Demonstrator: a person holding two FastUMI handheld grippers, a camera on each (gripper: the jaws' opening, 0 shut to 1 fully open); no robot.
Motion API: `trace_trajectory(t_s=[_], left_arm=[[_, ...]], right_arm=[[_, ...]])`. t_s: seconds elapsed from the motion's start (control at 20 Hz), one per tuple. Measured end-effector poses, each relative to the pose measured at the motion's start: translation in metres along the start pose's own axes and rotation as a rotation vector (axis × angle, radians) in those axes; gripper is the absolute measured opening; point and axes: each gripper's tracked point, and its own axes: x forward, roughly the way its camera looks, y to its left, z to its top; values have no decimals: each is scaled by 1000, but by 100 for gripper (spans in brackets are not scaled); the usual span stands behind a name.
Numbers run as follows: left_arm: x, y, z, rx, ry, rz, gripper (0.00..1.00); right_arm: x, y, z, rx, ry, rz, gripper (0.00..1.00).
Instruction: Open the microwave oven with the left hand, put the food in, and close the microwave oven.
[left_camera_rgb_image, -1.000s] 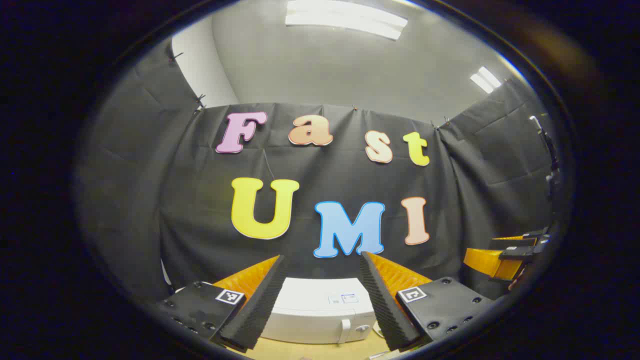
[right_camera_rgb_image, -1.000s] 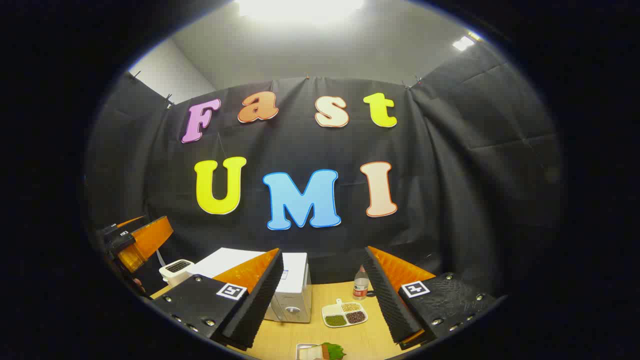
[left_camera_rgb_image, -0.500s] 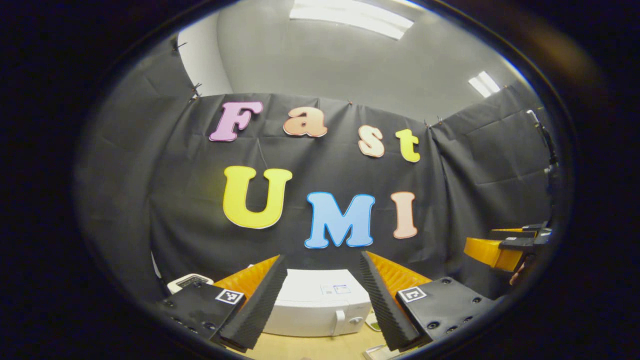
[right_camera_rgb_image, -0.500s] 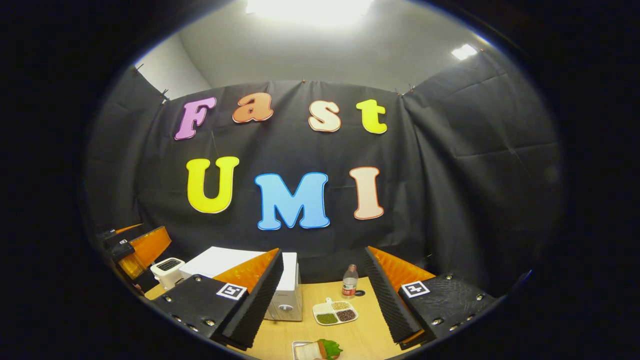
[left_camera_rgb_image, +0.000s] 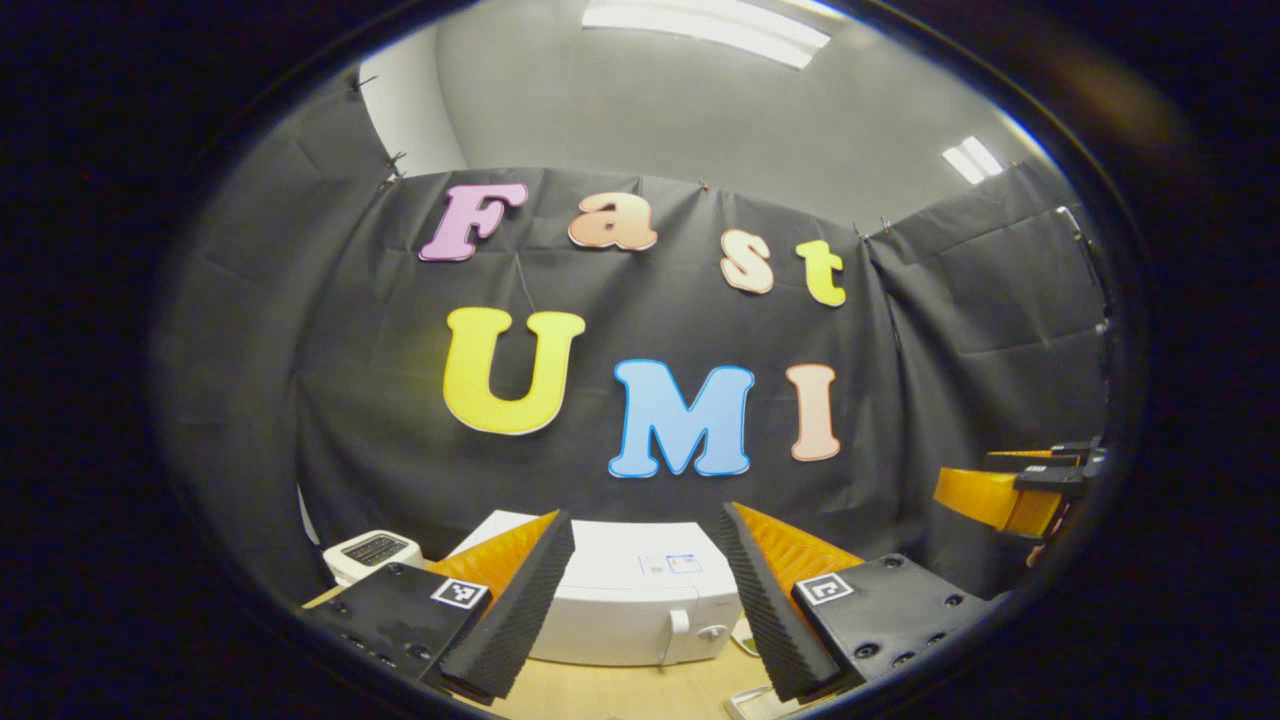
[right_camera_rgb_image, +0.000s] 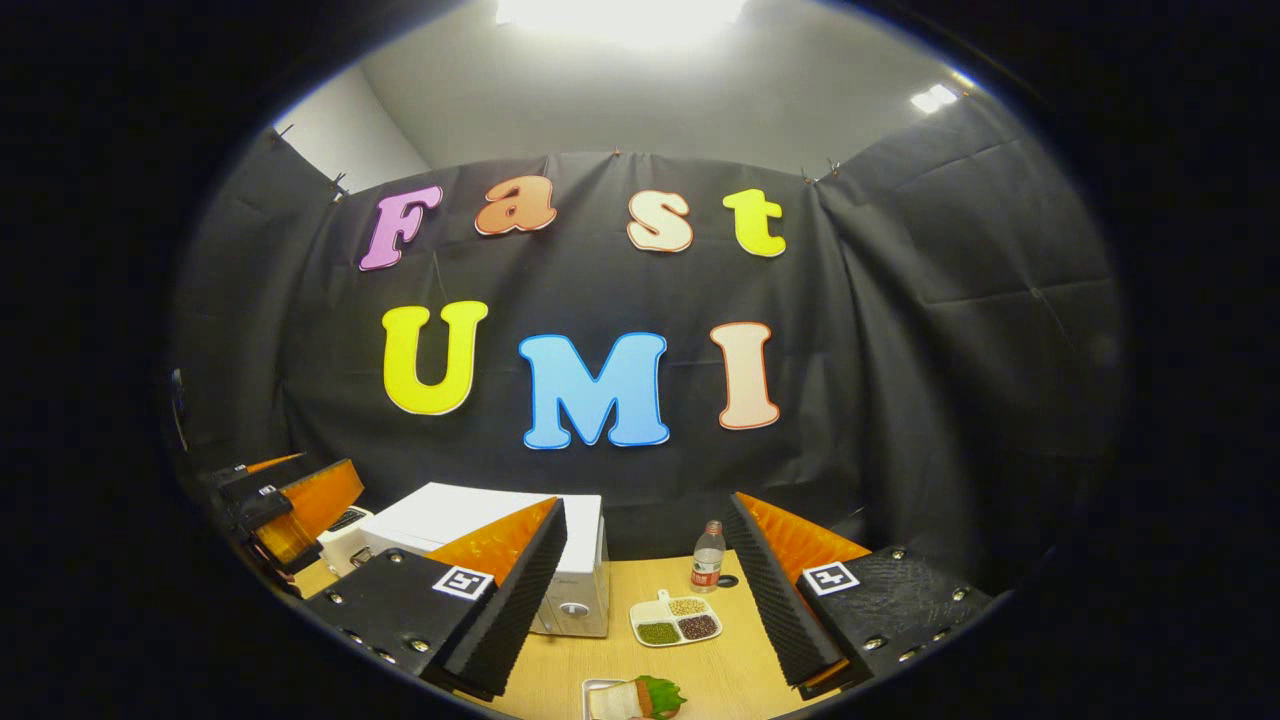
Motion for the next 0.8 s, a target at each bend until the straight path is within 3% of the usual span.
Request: trace_trajectory(t_s=[0.8], left_arm=[[124,-55,-283,51,391,-39,96]], right_arm=[[74,-58,-55,32,135,-5,96]])
